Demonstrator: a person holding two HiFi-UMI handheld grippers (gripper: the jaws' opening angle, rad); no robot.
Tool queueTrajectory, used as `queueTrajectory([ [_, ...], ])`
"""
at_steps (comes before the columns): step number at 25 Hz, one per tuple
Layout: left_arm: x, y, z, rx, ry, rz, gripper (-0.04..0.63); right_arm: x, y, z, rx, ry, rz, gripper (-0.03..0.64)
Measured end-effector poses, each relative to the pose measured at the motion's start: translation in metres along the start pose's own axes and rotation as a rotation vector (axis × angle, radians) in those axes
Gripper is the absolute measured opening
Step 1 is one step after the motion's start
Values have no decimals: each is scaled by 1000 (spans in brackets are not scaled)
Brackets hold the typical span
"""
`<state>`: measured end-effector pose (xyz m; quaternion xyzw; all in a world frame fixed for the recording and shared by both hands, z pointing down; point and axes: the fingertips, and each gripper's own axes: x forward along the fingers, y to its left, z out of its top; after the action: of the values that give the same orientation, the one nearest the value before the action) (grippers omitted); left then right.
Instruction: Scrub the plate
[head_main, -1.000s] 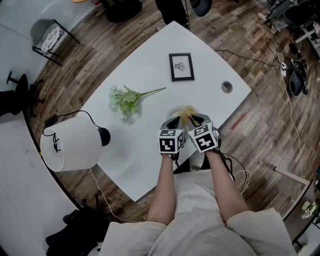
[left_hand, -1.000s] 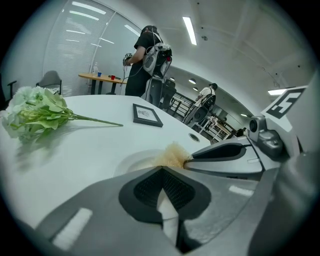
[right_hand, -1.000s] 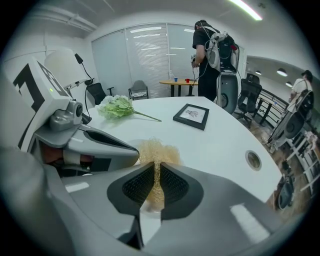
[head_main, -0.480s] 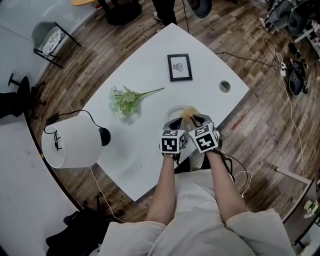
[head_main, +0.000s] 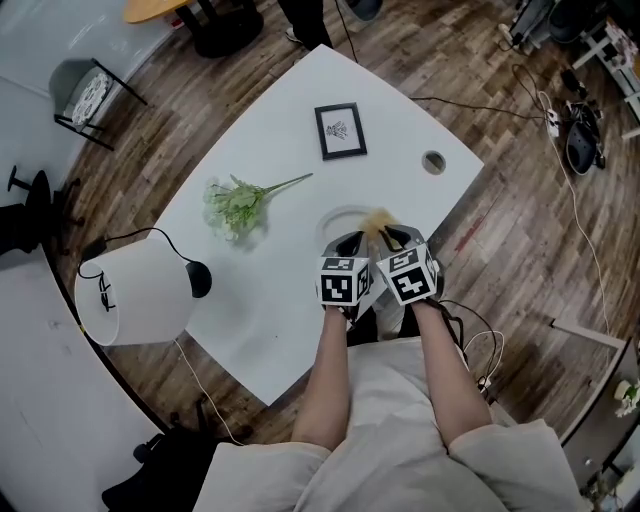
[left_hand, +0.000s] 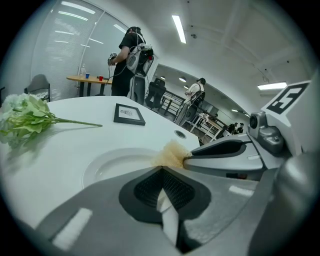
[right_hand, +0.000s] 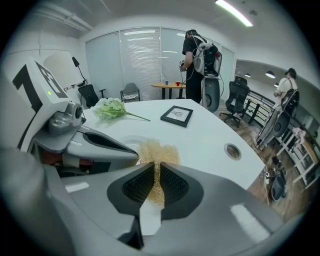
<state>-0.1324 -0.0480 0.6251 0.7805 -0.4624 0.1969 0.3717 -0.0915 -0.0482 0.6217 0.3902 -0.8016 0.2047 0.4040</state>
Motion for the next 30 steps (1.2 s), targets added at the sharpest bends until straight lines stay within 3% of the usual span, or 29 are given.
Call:
queueTrajectory([
  [8,-2,-22,-6,18,-27,-20,2,-14,-17,-27,38,9,-45,58],
  [13,-31,-7,4,-4,-88,72,2,-27,-32,-21,46,-34,-56,57],
  [19,-63,-2,2,-45,-155,200,2,-52,-35,3,42,-185,-12,57],
  [30,-116,-61,-30,-50,-232,346,2,-104,-4,-19,22,-294,127,57],
])
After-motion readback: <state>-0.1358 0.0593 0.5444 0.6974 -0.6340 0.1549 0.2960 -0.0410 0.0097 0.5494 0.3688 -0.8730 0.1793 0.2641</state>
